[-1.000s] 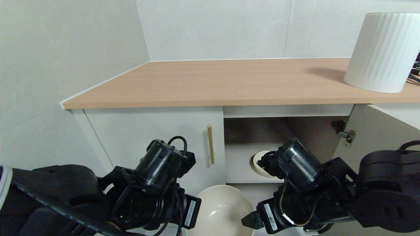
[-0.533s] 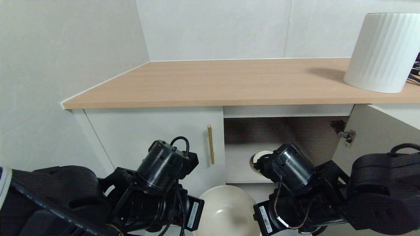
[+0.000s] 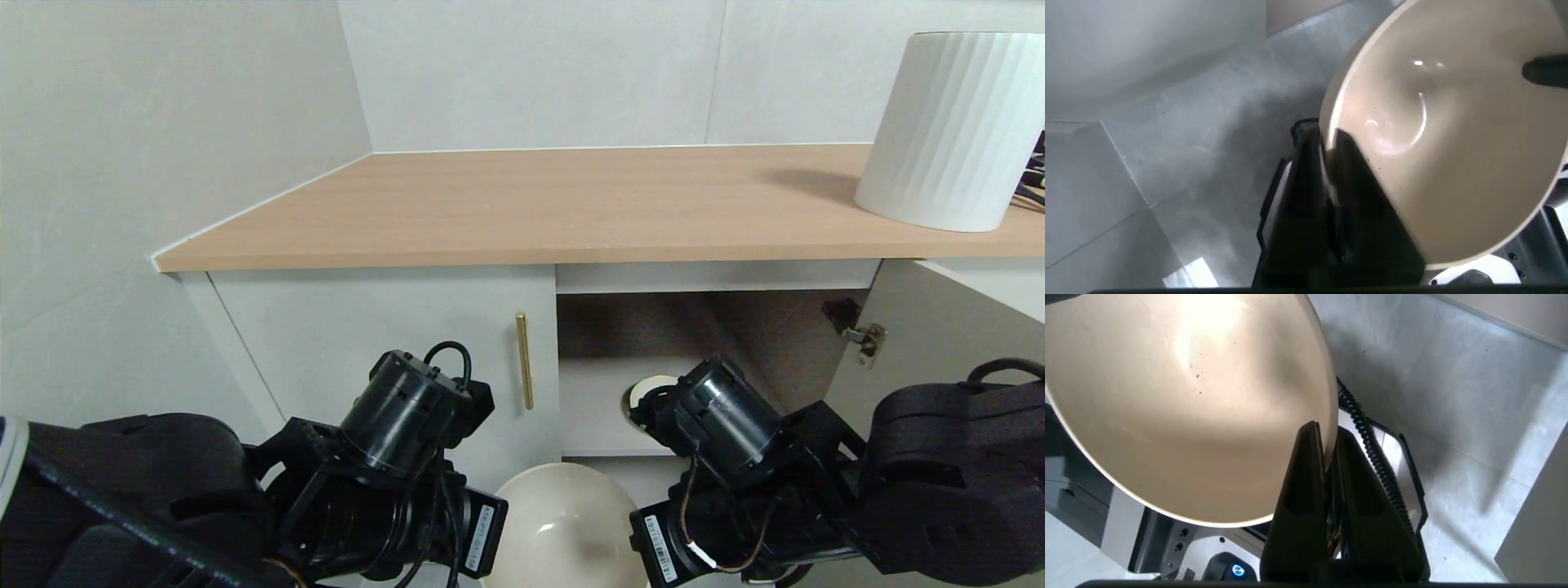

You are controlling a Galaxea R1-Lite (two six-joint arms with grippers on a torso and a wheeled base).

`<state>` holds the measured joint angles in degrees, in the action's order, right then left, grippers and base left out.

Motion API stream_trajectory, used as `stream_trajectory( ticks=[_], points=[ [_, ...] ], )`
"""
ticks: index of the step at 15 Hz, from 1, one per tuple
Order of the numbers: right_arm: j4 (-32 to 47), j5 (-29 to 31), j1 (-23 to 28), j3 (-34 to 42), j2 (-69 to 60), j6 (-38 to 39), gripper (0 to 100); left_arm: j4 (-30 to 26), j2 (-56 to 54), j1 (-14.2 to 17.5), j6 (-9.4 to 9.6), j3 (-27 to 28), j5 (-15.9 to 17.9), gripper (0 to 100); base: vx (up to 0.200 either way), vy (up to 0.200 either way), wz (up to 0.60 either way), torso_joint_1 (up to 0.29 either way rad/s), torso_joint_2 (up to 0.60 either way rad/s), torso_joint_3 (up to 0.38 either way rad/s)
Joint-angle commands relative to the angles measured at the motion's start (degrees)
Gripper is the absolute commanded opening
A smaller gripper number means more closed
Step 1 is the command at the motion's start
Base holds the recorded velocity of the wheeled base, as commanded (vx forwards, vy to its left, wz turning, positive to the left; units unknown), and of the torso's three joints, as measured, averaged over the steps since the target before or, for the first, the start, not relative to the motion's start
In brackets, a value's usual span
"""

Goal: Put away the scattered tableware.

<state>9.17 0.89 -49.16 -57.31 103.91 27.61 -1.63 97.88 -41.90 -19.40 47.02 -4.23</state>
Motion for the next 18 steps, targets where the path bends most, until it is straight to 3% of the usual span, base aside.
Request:
stream_trajectory(
  ticks=[1,10,12,14,18],
  points=[
    [0.1,0.0,-0.1,0.0,0.5,0.0,0,0.0,-0.1,0.0,-0.03,0.0,-0.6,100,0.0,0.0,0.0,0.0,0.0,0.0],
    [0.1,1.4,0.1,0.0,1.6,0.0,0,2.0,-0.4,0.1,-0.38,0.1,-1.0,100,0.0,0.0,0.0,0.0,0.0,0.0],
    [-5.4,6.0,2.1,0.5,4.0,0.4,0,2.0,-0.8,0.1,-1.52,0.3,-1.0,100,0.0,0.0,0.0,0.0,0.0,0.0],
    [-14.3,10.5,5.2,2.1,6.7,3.0,0,2.1,-0.9,0.0,-1.52,0.4,-1.0,100,0.0,0.0,0.0,0.0,0.0,0.0],
    [-23.4,11.2,14.4,2.2,9.2,5.8,0,2.1,-1.1,0.1,-1.52,0.4,-1.0,100,0.0,0.0,0.0,0.0,0.0,0.0]
  ],
)
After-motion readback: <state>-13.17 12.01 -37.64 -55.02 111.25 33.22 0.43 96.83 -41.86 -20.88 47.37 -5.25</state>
